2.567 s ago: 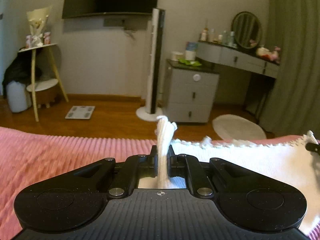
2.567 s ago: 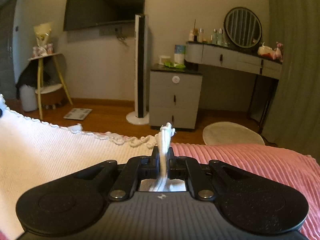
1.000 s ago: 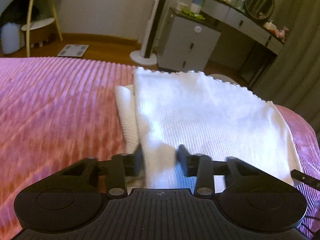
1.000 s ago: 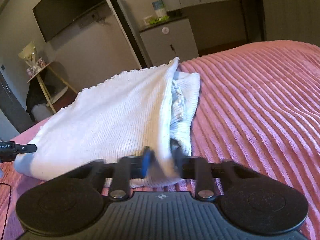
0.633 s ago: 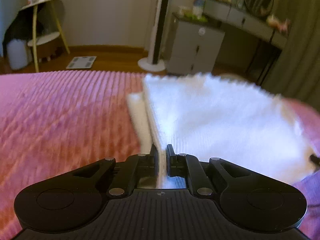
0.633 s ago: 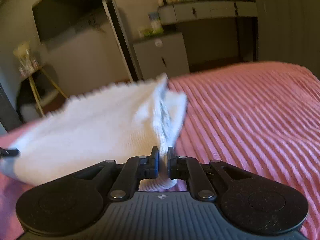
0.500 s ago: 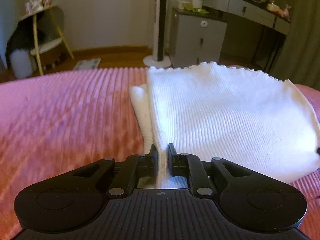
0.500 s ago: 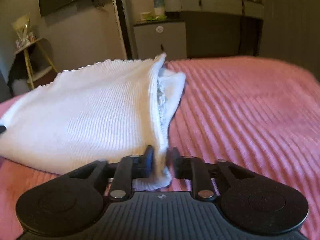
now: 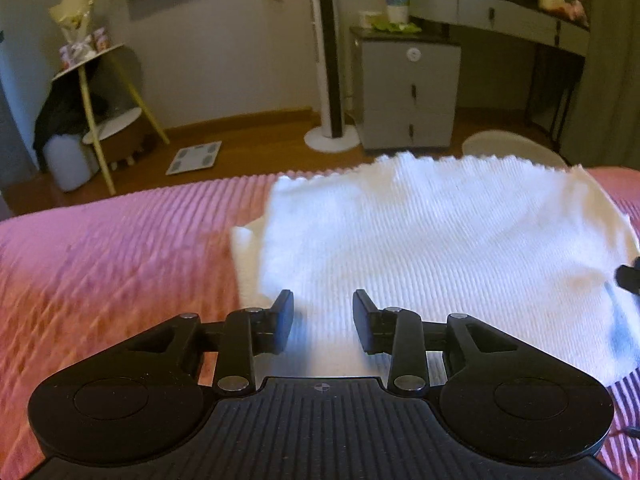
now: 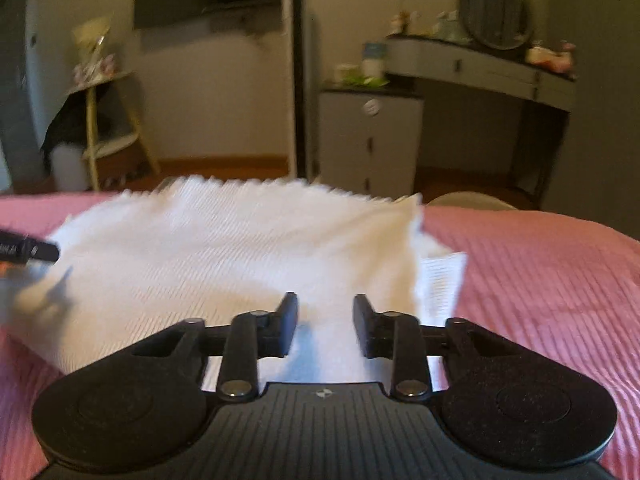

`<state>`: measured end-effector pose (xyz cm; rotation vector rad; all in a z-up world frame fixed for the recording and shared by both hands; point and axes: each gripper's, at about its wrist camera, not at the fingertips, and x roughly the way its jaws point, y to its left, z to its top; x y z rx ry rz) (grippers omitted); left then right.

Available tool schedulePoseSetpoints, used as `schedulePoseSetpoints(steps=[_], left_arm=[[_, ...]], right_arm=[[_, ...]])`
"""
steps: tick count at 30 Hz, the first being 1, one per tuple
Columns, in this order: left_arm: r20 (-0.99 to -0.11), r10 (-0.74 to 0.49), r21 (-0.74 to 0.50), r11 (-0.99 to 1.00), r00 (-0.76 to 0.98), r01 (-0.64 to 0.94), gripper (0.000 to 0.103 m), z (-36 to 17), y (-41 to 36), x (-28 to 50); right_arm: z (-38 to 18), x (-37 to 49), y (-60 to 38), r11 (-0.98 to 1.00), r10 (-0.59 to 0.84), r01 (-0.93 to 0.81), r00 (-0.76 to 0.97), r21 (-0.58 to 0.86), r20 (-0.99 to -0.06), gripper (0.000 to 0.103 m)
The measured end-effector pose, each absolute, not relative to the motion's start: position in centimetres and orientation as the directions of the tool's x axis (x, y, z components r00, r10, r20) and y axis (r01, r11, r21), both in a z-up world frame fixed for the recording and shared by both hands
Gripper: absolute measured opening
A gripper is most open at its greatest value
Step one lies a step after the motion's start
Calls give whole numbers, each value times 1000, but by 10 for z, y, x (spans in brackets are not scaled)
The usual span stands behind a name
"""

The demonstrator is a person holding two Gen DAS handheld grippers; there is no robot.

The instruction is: Fold small clothes

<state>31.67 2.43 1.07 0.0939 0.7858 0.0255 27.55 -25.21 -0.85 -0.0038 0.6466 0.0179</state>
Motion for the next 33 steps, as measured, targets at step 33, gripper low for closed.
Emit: schedulePoseSetpoints(steps=[33], left_arm=[[-741,-143,-294,947,656,-126,9,-20,110,429]], right_arm=[[-25,398,-307,986,19,97,748,137,-663,7]])
